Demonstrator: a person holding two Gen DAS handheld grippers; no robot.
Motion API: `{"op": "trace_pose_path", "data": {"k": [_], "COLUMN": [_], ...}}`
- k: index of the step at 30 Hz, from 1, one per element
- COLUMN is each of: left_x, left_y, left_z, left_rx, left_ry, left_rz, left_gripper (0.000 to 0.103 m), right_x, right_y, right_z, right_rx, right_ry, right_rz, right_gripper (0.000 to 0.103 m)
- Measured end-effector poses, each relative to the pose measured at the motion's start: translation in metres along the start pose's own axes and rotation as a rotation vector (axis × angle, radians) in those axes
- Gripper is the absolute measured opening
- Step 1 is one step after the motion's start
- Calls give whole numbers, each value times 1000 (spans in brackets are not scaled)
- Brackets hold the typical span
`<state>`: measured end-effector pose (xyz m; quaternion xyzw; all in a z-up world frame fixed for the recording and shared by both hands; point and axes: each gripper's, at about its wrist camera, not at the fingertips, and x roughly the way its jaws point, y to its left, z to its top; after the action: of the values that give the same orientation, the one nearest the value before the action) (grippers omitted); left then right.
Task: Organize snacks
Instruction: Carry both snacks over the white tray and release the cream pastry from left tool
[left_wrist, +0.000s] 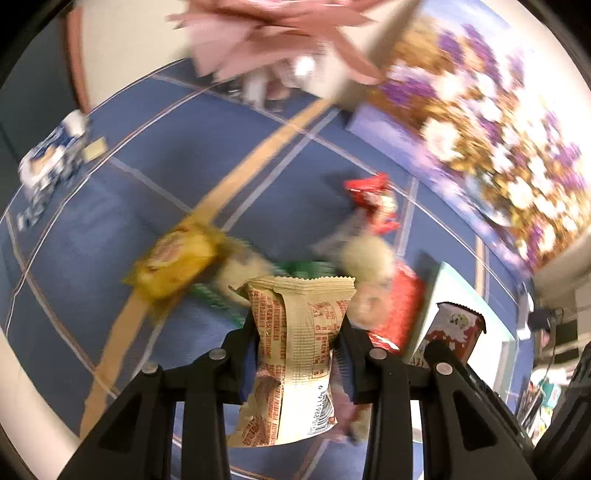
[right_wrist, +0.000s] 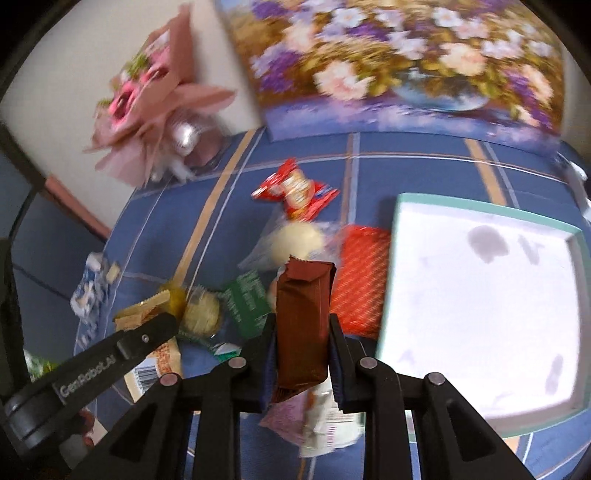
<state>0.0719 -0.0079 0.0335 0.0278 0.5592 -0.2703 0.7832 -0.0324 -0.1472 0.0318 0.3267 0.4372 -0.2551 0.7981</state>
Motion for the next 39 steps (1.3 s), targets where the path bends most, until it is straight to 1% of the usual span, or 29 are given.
{"op": "trace_pose_path", "data": {"k": [5, 10, 14, 15, 17, 18, 19, 20, 23, 28, 33, 36, 39], "left_x": [12, 30, 45, 49, 58, 63, 69, 72, 84, 100, 106, 107, 107], "left_y": [-61, -110, -151, -158, -175, -183, -191, -196, -211, -224, -229, -231, -232], "left_z": [-7, -14, -20, -22, -27, -29, -31, -33, -40, -46, -42, -36, -32], "left_rx": [108, 199, 256, 270, 303, 319, 333, 344, 370, 388, 392, 378, 362], "left_ry": [29, 53, 75, 77, 84, 89, 92, 94, 99, 110, 97, 82, 79], "left_rz": [-40, -67, -98, -100, -97, -95, -93, -90, -76, -32, 24, 52, 76], "left_gripper": [38, 38, 38, 38, 38, 38, 38, 38, 38, 38, 38, 38, 40], "right_x": [-18, -35, -46, -48, -52, -54, -56, -58, -59, -58, -46, -44, -42], "right_y": [-47, -108, -154, -162, -179, -188, -197, -209, -233, -256, -267, -267, -266], "right_z": [10, 15, 17, 18, 18, 19, 19, 19, 18, 17, 22, 26, 27], "right_rx": [106, 268, 366, 378, 397, 403, 390, 401, 416, 419, 412, 384, 366], "right_ry": [-41, -63, -92, -98, -105, -108, -108, -111, -115, -110, -83, -89, -89], "right_rz": [-74, -84, -146, -159, -217, -261, -256, -283, -328, -378, -413, -432, -428], "right_gripper": [26, 26, 26, 26, 26, 26, 26, 26, 26, 26, 26, 26, 26]}}
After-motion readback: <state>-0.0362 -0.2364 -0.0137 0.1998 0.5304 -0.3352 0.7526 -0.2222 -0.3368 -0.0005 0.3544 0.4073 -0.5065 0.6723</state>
